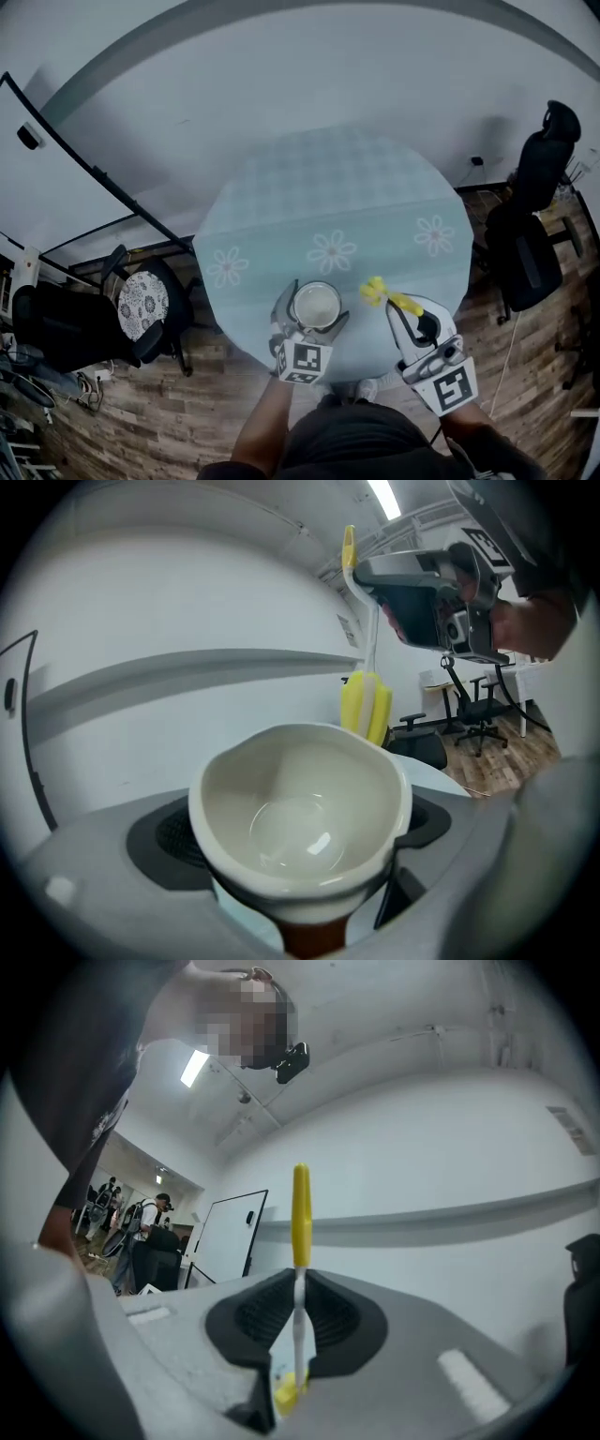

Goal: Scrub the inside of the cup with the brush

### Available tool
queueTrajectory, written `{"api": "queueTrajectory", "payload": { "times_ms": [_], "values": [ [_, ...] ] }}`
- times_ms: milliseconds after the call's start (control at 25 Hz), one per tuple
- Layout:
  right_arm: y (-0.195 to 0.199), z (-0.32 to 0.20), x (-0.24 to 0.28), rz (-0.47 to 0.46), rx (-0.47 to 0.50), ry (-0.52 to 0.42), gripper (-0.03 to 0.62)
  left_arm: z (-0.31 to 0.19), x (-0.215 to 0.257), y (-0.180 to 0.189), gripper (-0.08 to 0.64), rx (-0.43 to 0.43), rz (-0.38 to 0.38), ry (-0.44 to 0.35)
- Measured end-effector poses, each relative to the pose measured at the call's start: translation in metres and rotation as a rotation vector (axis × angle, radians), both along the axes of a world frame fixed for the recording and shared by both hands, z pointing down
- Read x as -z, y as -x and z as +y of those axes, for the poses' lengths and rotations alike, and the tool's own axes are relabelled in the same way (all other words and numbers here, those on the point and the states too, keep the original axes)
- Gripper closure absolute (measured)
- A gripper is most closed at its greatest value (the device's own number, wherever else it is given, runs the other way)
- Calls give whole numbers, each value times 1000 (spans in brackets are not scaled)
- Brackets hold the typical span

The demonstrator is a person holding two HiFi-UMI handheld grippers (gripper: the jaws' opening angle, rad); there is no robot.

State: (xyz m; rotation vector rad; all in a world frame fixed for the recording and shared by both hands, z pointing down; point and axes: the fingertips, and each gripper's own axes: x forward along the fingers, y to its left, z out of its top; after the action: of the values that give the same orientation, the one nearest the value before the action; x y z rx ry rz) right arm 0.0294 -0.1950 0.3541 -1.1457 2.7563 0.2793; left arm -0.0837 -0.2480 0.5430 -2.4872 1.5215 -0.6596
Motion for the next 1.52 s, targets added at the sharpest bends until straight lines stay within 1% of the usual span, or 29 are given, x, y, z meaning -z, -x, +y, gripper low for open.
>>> {"api": "queueTrajectory", "payload": {
  "times_ms": [160, 320, 520, 680, 840, 1000, 1080, 1160, 1240, 1360, 1400, 1520],
  "values": [
    [8, 20, 55, -61, 21, -81, 555, 0, 40, 5, -12, 14, -17, -57],
    [14, 46, 93, -98, 64, -146, 555, 3, 66, 6, -12, 30, -41, -102],
    [14, 68, 119, -90, 94, -232, 555, -2, 84, 7, -12, 35, -43, -128],
    [30, 84, 136, -144, 172, -243, 555, -6, 91, 9, -12, 32, -49, -144],
    [51, 90, 133, -143, 240, -235, 555, -5, 102, 6, -12, 31, -57, -169],
    [70, 92, 121, -110, 266, -221, 555, 1, 110, 4, -12, 29, -70, -194],
    [74, 90, 112, -74, 255, -229, 555, 5, 113, 1, -12, 31, -77, -202],
    [78, 90, 102, -19, 233, -251, 555, 9, 116, -2, -12, 30, -84, -209],
    [86, 93, 92, 27, 221, -268, 555, 15, 118, 0, -12, 30, -94, -219],
    [99, 98, 79, 70, 237, -252, 555, 19, 122, 9, -12, 41, -105, -229],
    [101, 99, 77, 69, 247, -235, 555, 18, 123, 10, -12, 44, -103, -229],
    [105, 97, 79, 25, 273, -176, 554, 17, 123, 16, -12, 51, -92, -228]
  ]
}}
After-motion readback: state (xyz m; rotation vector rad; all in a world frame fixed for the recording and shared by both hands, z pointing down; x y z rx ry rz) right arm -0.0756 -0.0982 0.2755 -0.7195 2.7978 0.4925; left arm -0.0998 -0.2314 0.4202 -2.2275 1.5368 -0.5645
